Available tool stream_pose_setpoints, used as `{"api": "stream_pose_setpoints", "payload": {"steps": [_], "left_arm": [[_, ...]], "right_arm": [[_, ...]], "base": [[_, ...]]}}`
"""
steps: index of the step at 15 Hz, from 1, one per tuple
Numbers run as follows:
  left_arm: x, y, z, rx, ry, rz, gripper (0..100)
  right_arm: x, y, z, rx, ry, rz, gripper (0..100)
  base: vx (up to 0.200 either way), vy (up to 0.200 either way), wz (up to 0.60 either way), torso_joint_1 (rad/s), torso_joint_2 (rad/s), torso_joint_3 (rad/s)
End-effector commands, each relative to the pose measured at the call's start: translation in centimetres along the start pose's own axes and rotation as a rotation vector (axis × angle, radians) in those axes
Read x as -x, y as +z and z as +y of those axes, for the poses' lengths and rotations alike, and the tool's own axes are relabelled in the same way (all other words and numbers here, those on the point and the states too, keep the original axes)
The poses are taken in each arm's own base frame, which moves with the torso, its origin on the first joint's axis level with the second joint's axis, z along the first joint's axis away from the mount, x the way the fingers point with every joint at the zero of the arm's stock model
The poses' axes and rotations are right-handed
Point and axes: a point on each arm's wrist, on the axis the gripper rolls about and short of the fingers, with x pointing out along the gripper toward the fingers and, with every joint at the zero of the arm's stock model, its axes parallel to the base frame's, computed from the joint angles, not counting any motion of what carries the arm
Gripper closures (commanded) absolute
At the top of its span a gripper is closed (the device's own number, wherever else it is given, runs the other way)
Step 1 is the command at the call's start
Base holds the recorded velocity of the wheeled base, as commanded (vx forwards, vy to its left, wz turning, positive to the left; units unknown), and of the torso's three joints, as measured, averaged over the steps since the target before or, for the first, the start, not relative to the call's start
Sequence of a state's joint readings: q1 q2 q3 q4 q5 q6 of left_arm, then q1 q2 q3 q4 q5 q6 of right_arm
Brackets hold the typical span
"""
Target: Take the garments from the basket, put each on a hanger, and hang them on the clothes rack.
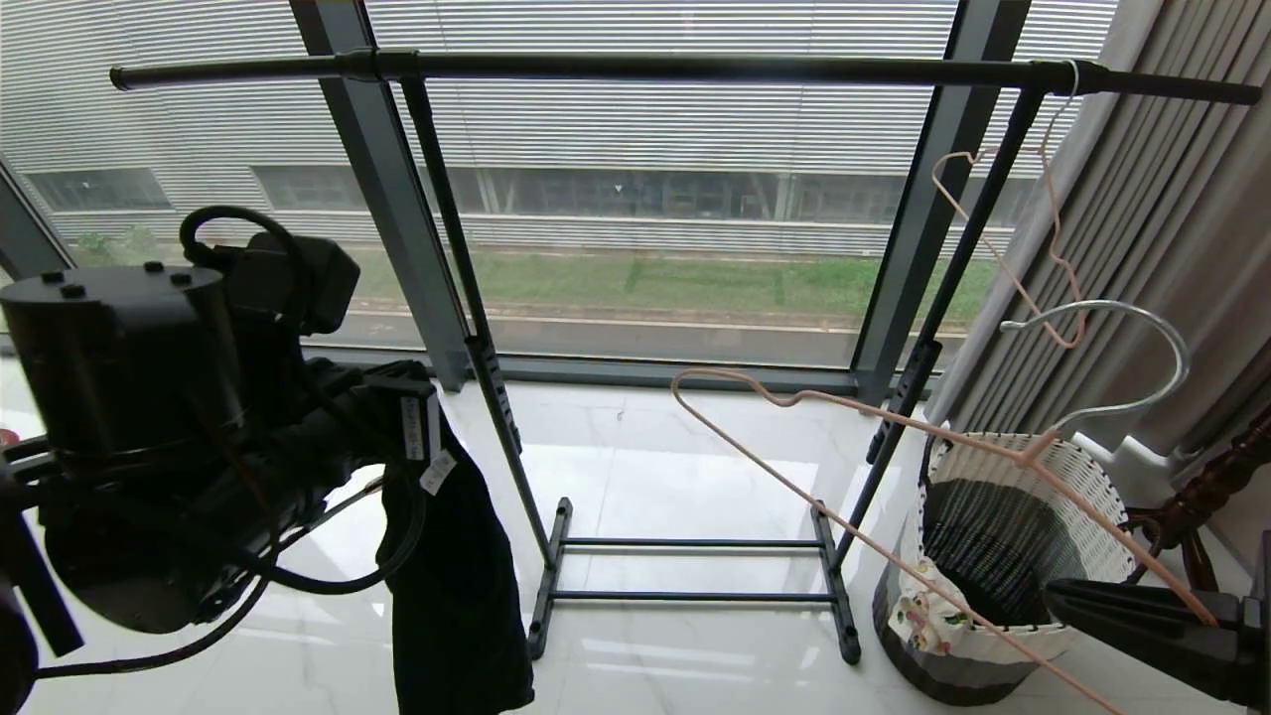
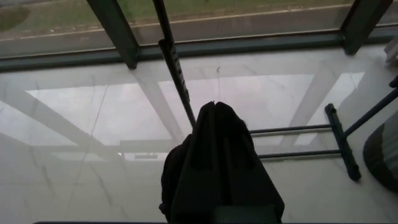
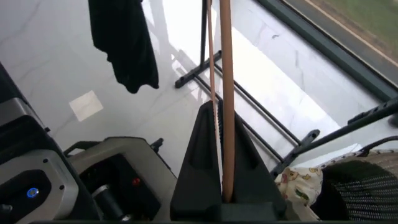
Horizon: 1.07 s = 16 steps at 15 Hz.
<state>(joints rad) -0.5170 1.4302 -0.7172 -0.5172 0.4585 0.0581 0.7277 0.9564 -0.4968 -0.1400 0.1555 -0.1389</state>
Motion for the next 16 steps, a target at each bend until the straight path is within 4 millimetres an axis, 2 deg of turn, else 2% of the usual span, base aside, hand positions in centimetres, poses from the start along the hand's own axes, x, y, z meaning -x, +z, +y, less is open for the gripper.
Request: {"api": "stream_pose_setpoints", "payload": {"steps": [1,4,9,13,16], "left_arm": [[-3.7,1.6,-4.4,0.046,-0.058,-0.01,100],[-5.4,2.7,-7.5,0.045,-0.108,-0.036,100],[-4.5,2.5,-10.7,0.023,-0.182,-0.035,100],[-4.0,2.7,-11.2,0.024,-0.18,-0.043,100],[-4.0,3.1,-11.1,0.033,-0.161,-0.054,100]], "right_arm": [[-0.8,-0.3,0.3,0.007,0.035,0.03,100],[-0.9,-0.7,0.6,0.081,0.06,0.044,100],[-2.3,-0.9,0.5,0.085,0.059,0.047,100],[-4.1,-0.5,0.0,0.08,0.039,0.021,100],[-4.1,-0.5,-0.2,0.076,0.026,0.019,100]], "base": [[0.0,0.0,0.0,0.0,0.0,0.0],[0.0,0.0,0.0,0.0,0.0,0.0],[0.0,0.0,0.0,0.0,0.0,0.0],[0.0,0.0,0.0,0.0,0.0,0.0],[0.0,0.0,0.0,0.0,0.0,0.0]]}}
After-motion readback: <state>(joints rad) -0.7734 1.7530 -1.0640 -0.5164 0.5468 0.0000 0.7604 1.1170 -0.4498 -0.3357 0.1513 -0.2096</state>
